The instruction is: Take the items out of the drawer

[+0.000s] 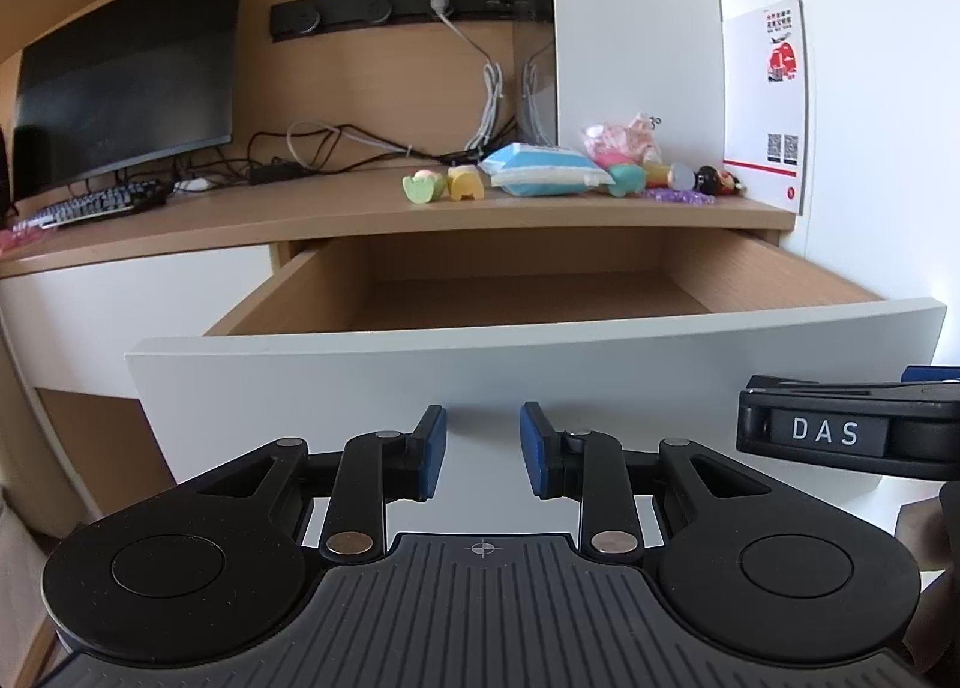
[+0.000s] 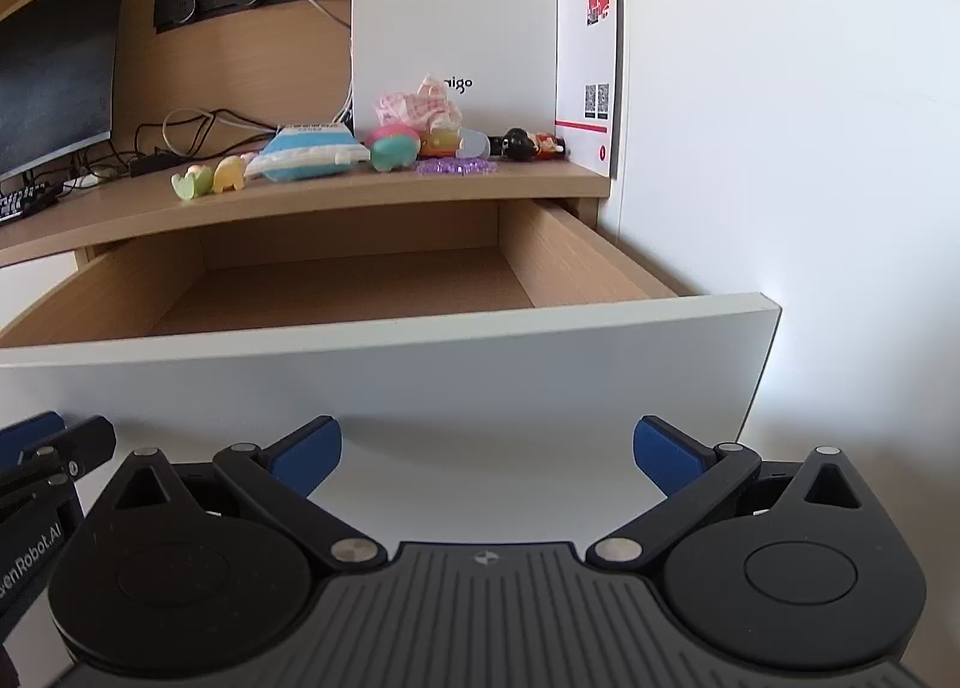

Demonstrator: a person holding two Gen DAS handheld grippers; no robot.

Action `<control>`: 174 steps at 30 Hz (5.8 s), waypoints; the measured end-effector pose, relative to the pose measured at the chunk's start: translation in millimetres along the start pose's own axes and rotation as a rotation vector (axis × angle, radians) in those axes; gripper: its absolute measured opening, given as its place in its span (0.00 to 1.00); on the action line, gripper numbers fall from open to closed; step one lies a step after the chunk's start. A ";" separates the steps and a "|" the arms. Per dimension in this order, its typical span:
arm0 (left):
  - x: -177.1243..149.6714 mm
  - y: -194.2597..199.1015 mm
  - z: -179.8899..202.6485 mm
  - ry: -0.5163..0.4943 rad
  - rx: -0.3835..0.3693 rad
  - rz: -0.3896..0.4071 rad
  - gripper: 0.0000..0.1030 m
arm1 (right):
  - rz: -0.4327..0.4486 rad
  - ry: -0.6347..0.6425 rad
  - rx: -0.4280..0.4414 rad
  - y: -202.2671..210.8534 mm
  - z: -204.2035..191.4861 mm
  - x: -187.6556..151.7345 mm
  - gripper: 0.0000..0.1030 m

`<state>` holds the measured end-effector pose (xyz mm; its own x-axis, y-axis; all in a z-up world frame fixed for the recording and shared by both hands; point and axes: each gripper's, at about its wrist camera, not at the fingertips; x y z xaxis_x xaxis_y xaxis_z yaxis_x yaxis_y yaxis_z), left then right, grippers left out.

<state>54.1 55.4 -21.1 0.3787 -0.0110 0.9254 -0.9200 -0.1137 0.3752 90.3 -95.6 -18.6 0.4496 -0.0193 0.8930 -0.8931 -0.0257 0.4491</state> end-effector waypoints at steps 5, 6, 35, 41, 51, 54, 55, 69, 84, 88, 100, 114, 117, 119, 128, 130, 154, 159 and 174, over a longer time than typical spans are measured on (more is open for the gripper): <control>5.9 -17.2 0.1 -0.003 0.001 0.007 0.29 | 0.010 0.021 0.017 -13.6 -1.9 10.3 1.00; 7.0 -21.6 -0.2 -0.003 -0.001 0.010 0.29 | 0.009 0.020 0.020 -17.3 -1.6 12.1 1.00; 61.8 -164.4 2.4 -0.005 0.031 0.014 0.29 | 0.095 0.098 -0.050 -149.0 -21.5 71.1 1.00; 63.5 -178.9 11.2 -0.037 0.048 0.034 0.41 | 0.126 0.095 -0.042 -171.2 -25.0 76.3 1.00; 57.9 -180.5 16.5 -0.015 0.054 0.054 0.52 | 0.094 0.130 0.078 -183.0 -24.3 75.0 1.00; 59.4 -186.9 17.5 -0.041 0.042 -0.014 0.57 | 0.099 0.123 0.065 -180.8 -21.4 74.8 1.00; 60.4 -188.2 15.0 -0.032 0.036 -0.051 0.54 | 0.103 0.120 0.053 -178.3 -20.1 74.4 1.00; 40.1 -59.0 -3.0 0.036 0.048 -0.004 0.51 | 0.050 0.033 0.024 -70.3 3.1 30.8 1.00; 36.8 32.5 29.0 -0.004 0.051 0.050 0.51 | 0.082 0.031 0.005 35.6 36.4 17.0 1.00; 37.9 39.3 33.3 0.006 0.052 0.043 0.51 | 0.104 0.041 0.012 44.0 39.1 16.9 1.00; 25.2 45.6 25.9 0.055 0.082 0.020 0.51 | 0.044 -0.001 0.008 32.5 48.8 14.5 1.00; 20.9 50.7 24.9 0.064 0.086 0.009 0.51 | 0.042 0.020 0.016 38.3 44.7 16.8 1.00; 20.1 49.7 25.5 0.061 0.081 0.002 0.51 | 0.044 0.023 0.015 39.1 45.1 16.8 1.00; 19.9 49.1 25.5 0.060 0.080 0.001 0.51 | 0.046 0.024 0.018 39.2 45.1 17.1 1.00; 21.5 49.2 24.8 0.061 0.084 0.007 0.51 | 0.046 0.036 0.023 40.6 43.0 14.8 1.00; 21.6 49.0 25.2 0.056 0.082 0.008 0.51 | 0.048 0.037 0.024 40.9 42.7 15.1 1.00; 19.8 45.8 31.6 0.033 0.056 0.009 0.51 | 0.048 0.053 0.034 42.9 37.1 13.6 1.00; 18.8 43.8 28.8 0.041 0.059 0.001 0.51 | 0.048 0.039 0.014 41.3 42.7 14.6 1.00; 17.7 40.5 26.5 0.041 0.066 -0.015 0.49 | 0.037 0.044 0.022 39.9 43.0 11.7 1.00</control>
<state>26.3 24.3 9.1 0.3866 0.0317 0.9217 -0.9051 -0.1786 0.3858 60.6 -139.8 8.6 0.4143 0.0236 0.9098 -0.9086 -0.0477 0.4150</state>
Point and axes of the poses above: each gripper's, at about its wrist camera, not at the fingertips, and y roughly against the way its jaws point, z to its right, x to its top, and after that the axes turned 2 degrees about x, right-handed
